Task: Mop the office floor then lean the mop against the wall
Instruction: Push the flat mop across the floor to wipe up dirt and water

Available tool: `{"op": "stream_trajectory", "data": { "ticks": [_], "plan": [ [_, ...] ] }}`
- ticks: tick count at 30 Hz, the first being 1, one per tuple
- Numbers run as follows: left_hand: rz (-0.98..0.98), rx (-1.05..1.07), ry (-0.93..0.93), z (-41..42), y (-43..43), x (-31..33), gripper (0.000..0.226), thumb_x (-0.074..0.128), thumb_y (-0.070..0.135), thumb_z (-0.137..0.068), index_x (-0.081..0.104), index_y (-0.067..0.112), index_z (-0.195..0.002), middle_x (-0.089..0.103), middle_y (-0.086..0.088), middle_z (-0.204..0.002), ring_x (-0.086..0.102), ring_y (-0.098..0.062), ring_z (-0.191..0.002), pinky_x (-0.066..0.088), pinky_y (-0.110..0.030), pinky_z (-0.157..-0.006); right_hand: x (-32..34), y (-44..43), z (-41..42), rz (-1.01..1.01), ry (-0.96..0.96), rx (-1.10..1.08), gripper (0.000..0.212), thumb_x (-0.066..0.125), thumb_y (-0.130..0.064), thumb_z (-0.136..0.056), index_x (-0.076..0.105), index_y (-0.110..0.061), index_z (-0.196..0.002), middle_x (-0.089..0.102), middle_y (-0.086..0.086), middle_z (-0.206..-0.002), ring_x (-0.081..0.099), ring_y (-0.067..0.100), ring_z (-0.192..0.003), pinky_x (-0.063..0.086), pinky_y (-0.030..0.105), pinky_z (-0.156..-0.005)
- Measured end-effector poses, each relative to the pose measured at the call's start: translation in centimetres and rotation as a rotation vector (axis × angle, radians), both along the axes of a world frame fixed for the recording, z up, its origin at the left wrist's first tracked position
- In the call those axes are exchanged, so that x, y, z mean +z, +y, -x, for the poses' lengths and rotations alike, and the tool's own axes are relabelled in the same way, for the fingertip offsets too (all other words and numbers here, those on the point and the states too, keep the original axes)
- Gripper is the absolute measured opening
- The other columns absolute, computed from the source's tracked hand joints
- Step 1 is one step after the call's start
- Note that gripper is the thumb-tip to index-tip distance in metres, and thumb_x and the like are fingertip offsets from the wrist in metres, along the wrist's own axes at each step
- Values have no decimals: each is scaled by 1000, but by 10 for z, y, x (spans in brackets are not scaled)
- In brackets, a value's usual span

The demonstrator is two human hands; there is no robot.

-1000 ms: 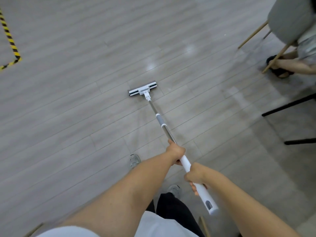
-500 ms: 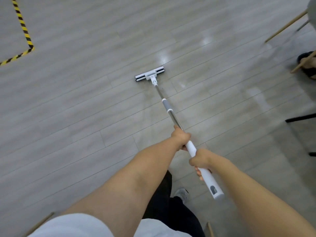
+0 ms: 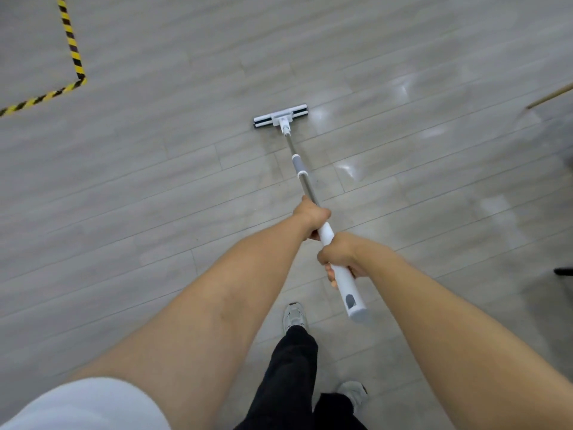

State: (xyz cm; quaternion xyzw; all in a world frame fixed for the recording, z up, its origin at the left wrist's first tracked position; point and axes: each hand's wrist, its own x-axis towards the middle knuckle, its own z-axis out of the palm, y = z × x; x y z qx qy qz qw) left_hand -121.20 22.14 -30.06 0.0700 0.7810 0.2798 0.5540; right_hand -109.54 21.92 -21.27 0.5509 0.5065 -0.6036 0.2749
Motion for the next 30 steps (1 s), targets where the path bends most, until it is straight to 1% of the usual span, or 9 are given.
{"op": "stream_trajectory", "data": {
  "ticks": [6,9,11,15,18,23,25,28,30],
  "plan": [
    [55,-62,71,-18,-17,-6,35,60,18,-88,48,14,-120,65,-16,-106,70,-33,-88,55,-33,-48,-13,-20,-15,11,-5,-3,21,50,3,-93,52,-2,-113,55,10,-61,55,21,-47,60,38,-56],
    [60,-61,74,-47,-29,-5,36,59,18,-89,47,14,-123,63,-15,-109,68,-33,-89,53,-31,-46,-13,-29,-45,-2,-11,28,19,49,2,-93,51,-3,-112,55,11,-61,55,21,-44,57,35,-51],
    [60,-51,77,-75,-41,-4,37,59,18,-89,47,14,-123,62,-15,-109,68,-32,-89,53,-31,-45,-12,-36,-73,-2,-23,73,20,49,1,-94,51,-2,-114,57,12,-64,57,22,-48,59,37,-55],
    [67,-2,60,-151,-66,-2,39,59,19,-86,47,13,-123,63,-16,-110,68,-34,-92,61,-41,-59,-12,-53,-148,-10,-53,148,21,52,-3,-93,52,-4,-114,61,11,-63,62,26,-58,64,46,-75],
    [72,46,17,-222,-88,4,38,57,17,-87,46,14,-123,62,-15,-110,67,-34,-93,62,-46,-66,-7,-70,-220,-5,-88,192,16,52,-4,-93,51,-5,-109,61,11,-63,61,27,-61,63,47,-80],
    [108,122,-62,-345,-116,17,46,54,13,-87,42,15,-132,60,-16,-113,68,-36,-89,61,-54,-61,8,-88,-342,-8,-152,285,31,56,-4,-89,51,-4,-120,64,13,-68,61,25,-58,63,46,-78],
    [113,145,-99,-382,-121,27,47,52,13,-90,40,14,-134,59,-15,-115,67,-33,-83,61,-52,-58,20,-89,-378,-11,-175,313,29,56,-2,-87,51,-3,-115,63,13,-66,60,25,-57,63,46,-76],
    [108,155,-130,-418,-119,40,52,50,13,-94,30,13,-143,57,-16,-119,65,-29,-73,60,-42,-49,35,-82,-415,-4,-177,339,32,53,0,-87,50,-2,-119,58,11,-57,55,23,-47,59,38,-59],
    [109,174,-140,-429,-116,48,60,48,13,-95,21,16,-150,57,-16,-121,64,-29,-70,57,-37,-43,44,-76,-425,-4,-185,350,25,53,0,-87,53,-3,-111,57,10,-57,53,22,-46,56,35,-56]
  ]
}}
